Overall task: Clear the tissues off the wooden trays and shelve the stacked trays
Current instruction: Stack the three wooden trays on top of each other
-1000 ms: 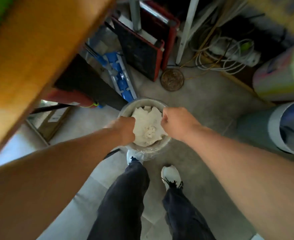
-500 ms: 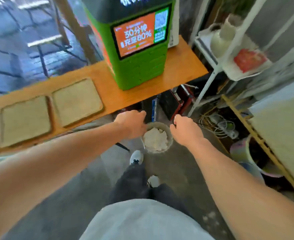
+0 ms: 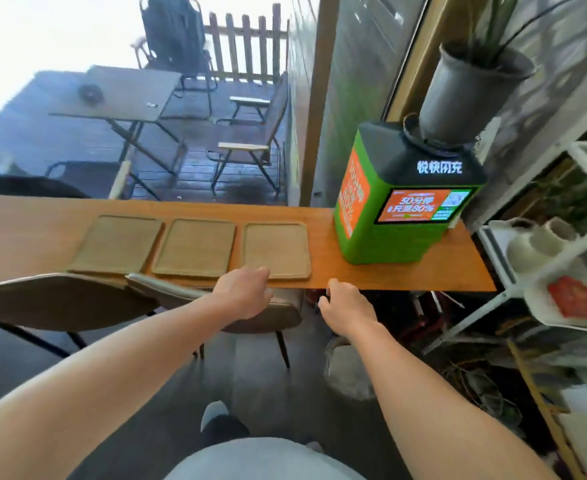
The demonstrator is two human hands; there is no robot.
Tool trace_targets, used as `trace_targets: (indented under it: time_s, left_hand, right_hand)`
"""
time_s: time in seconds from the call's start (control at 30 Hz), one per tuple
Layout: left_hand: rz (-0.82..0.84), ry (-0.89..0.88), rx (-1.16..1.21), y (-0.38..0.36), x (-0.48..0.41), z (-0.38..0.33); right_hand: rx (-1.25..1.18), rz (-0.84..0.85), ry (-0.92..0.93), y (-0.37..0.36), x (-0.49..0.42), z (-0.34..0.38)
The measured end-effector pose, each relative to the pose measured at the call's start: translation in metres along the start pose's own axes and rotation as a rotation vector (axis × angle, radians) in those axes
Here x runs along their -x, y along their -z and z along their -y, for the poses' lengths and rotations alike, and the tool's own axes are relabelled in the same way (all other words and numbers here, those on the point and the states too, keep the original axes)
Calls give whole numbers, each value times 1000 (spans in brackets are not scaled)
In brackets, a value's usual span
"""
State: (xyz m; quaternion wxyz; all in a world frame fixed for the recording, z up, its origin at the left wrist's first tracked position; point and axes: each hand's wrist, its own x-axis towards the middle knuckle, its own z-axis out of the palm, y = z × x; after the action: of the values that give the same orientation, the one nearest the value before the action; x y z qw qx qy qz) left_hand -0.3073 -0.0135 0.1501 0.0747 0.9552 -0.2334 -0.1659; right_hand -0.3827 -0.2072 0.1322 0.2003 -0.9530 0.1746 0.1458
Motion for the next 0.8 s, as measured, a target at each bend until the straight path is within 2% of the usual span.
trace_targets:
  time_s: [0.27,0.43,0.6,0.8]
  left_hand:
    - [52,-7,87,23,-30,90]
    - [105,52,140,24,-59,133]
    - [146,138,267,13,-86,147]
    - [283,239,398,-16,-138,139]
  right_hand:
    - [23,-11,-69,-4,-50,73]
    - [-17,-24,-135,-19,-72,105]
    - [-27,10,-207,-29,-88,108]
    - [-23,97,-304,-41,-144,81]
